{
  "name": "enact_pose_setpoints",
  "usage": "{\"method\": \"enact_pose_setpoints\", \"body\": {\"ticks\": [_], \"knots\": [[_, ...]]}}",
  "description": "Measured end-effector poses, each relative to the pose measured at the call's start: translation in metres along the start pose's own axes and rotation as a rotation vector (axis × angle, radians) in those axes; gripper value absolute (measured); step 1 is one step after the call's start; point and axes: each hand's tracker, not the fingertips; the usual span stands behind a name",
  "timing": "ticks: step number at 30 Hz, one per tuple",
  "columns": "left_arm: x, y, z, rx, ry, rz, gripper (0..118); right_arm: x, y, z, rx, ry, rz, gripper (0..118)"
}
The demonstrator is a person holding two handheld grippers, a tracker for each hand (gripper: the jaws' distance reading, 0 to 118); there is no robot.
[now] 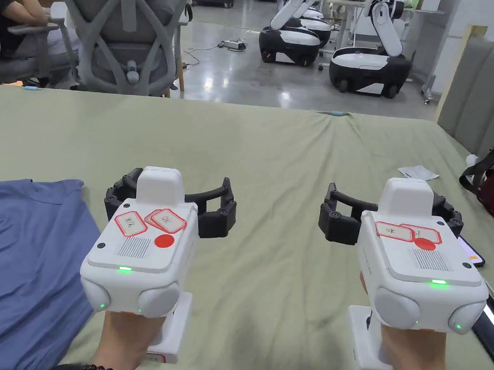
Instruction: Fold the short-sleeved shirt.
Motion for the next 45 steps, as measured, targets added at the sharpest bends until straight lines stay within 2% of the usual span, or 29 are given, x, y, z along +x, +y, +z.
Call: {"method": "enact_pose_setpoints", "body": {"ticks": [5, 45], "knots": [[-0.007, -0.006, -0.005, -0.004, -0.004, 0.002, 118, 0.002, 0.000, 0.003, -0.032, -0.025, 0.010, 118], [-0.005, -0.010, -0.004, -0.015, -0.009, -0.007, 118, -0.005, -0.001, 0.006, -0.028, -0.020, 0.031, 118]]}}
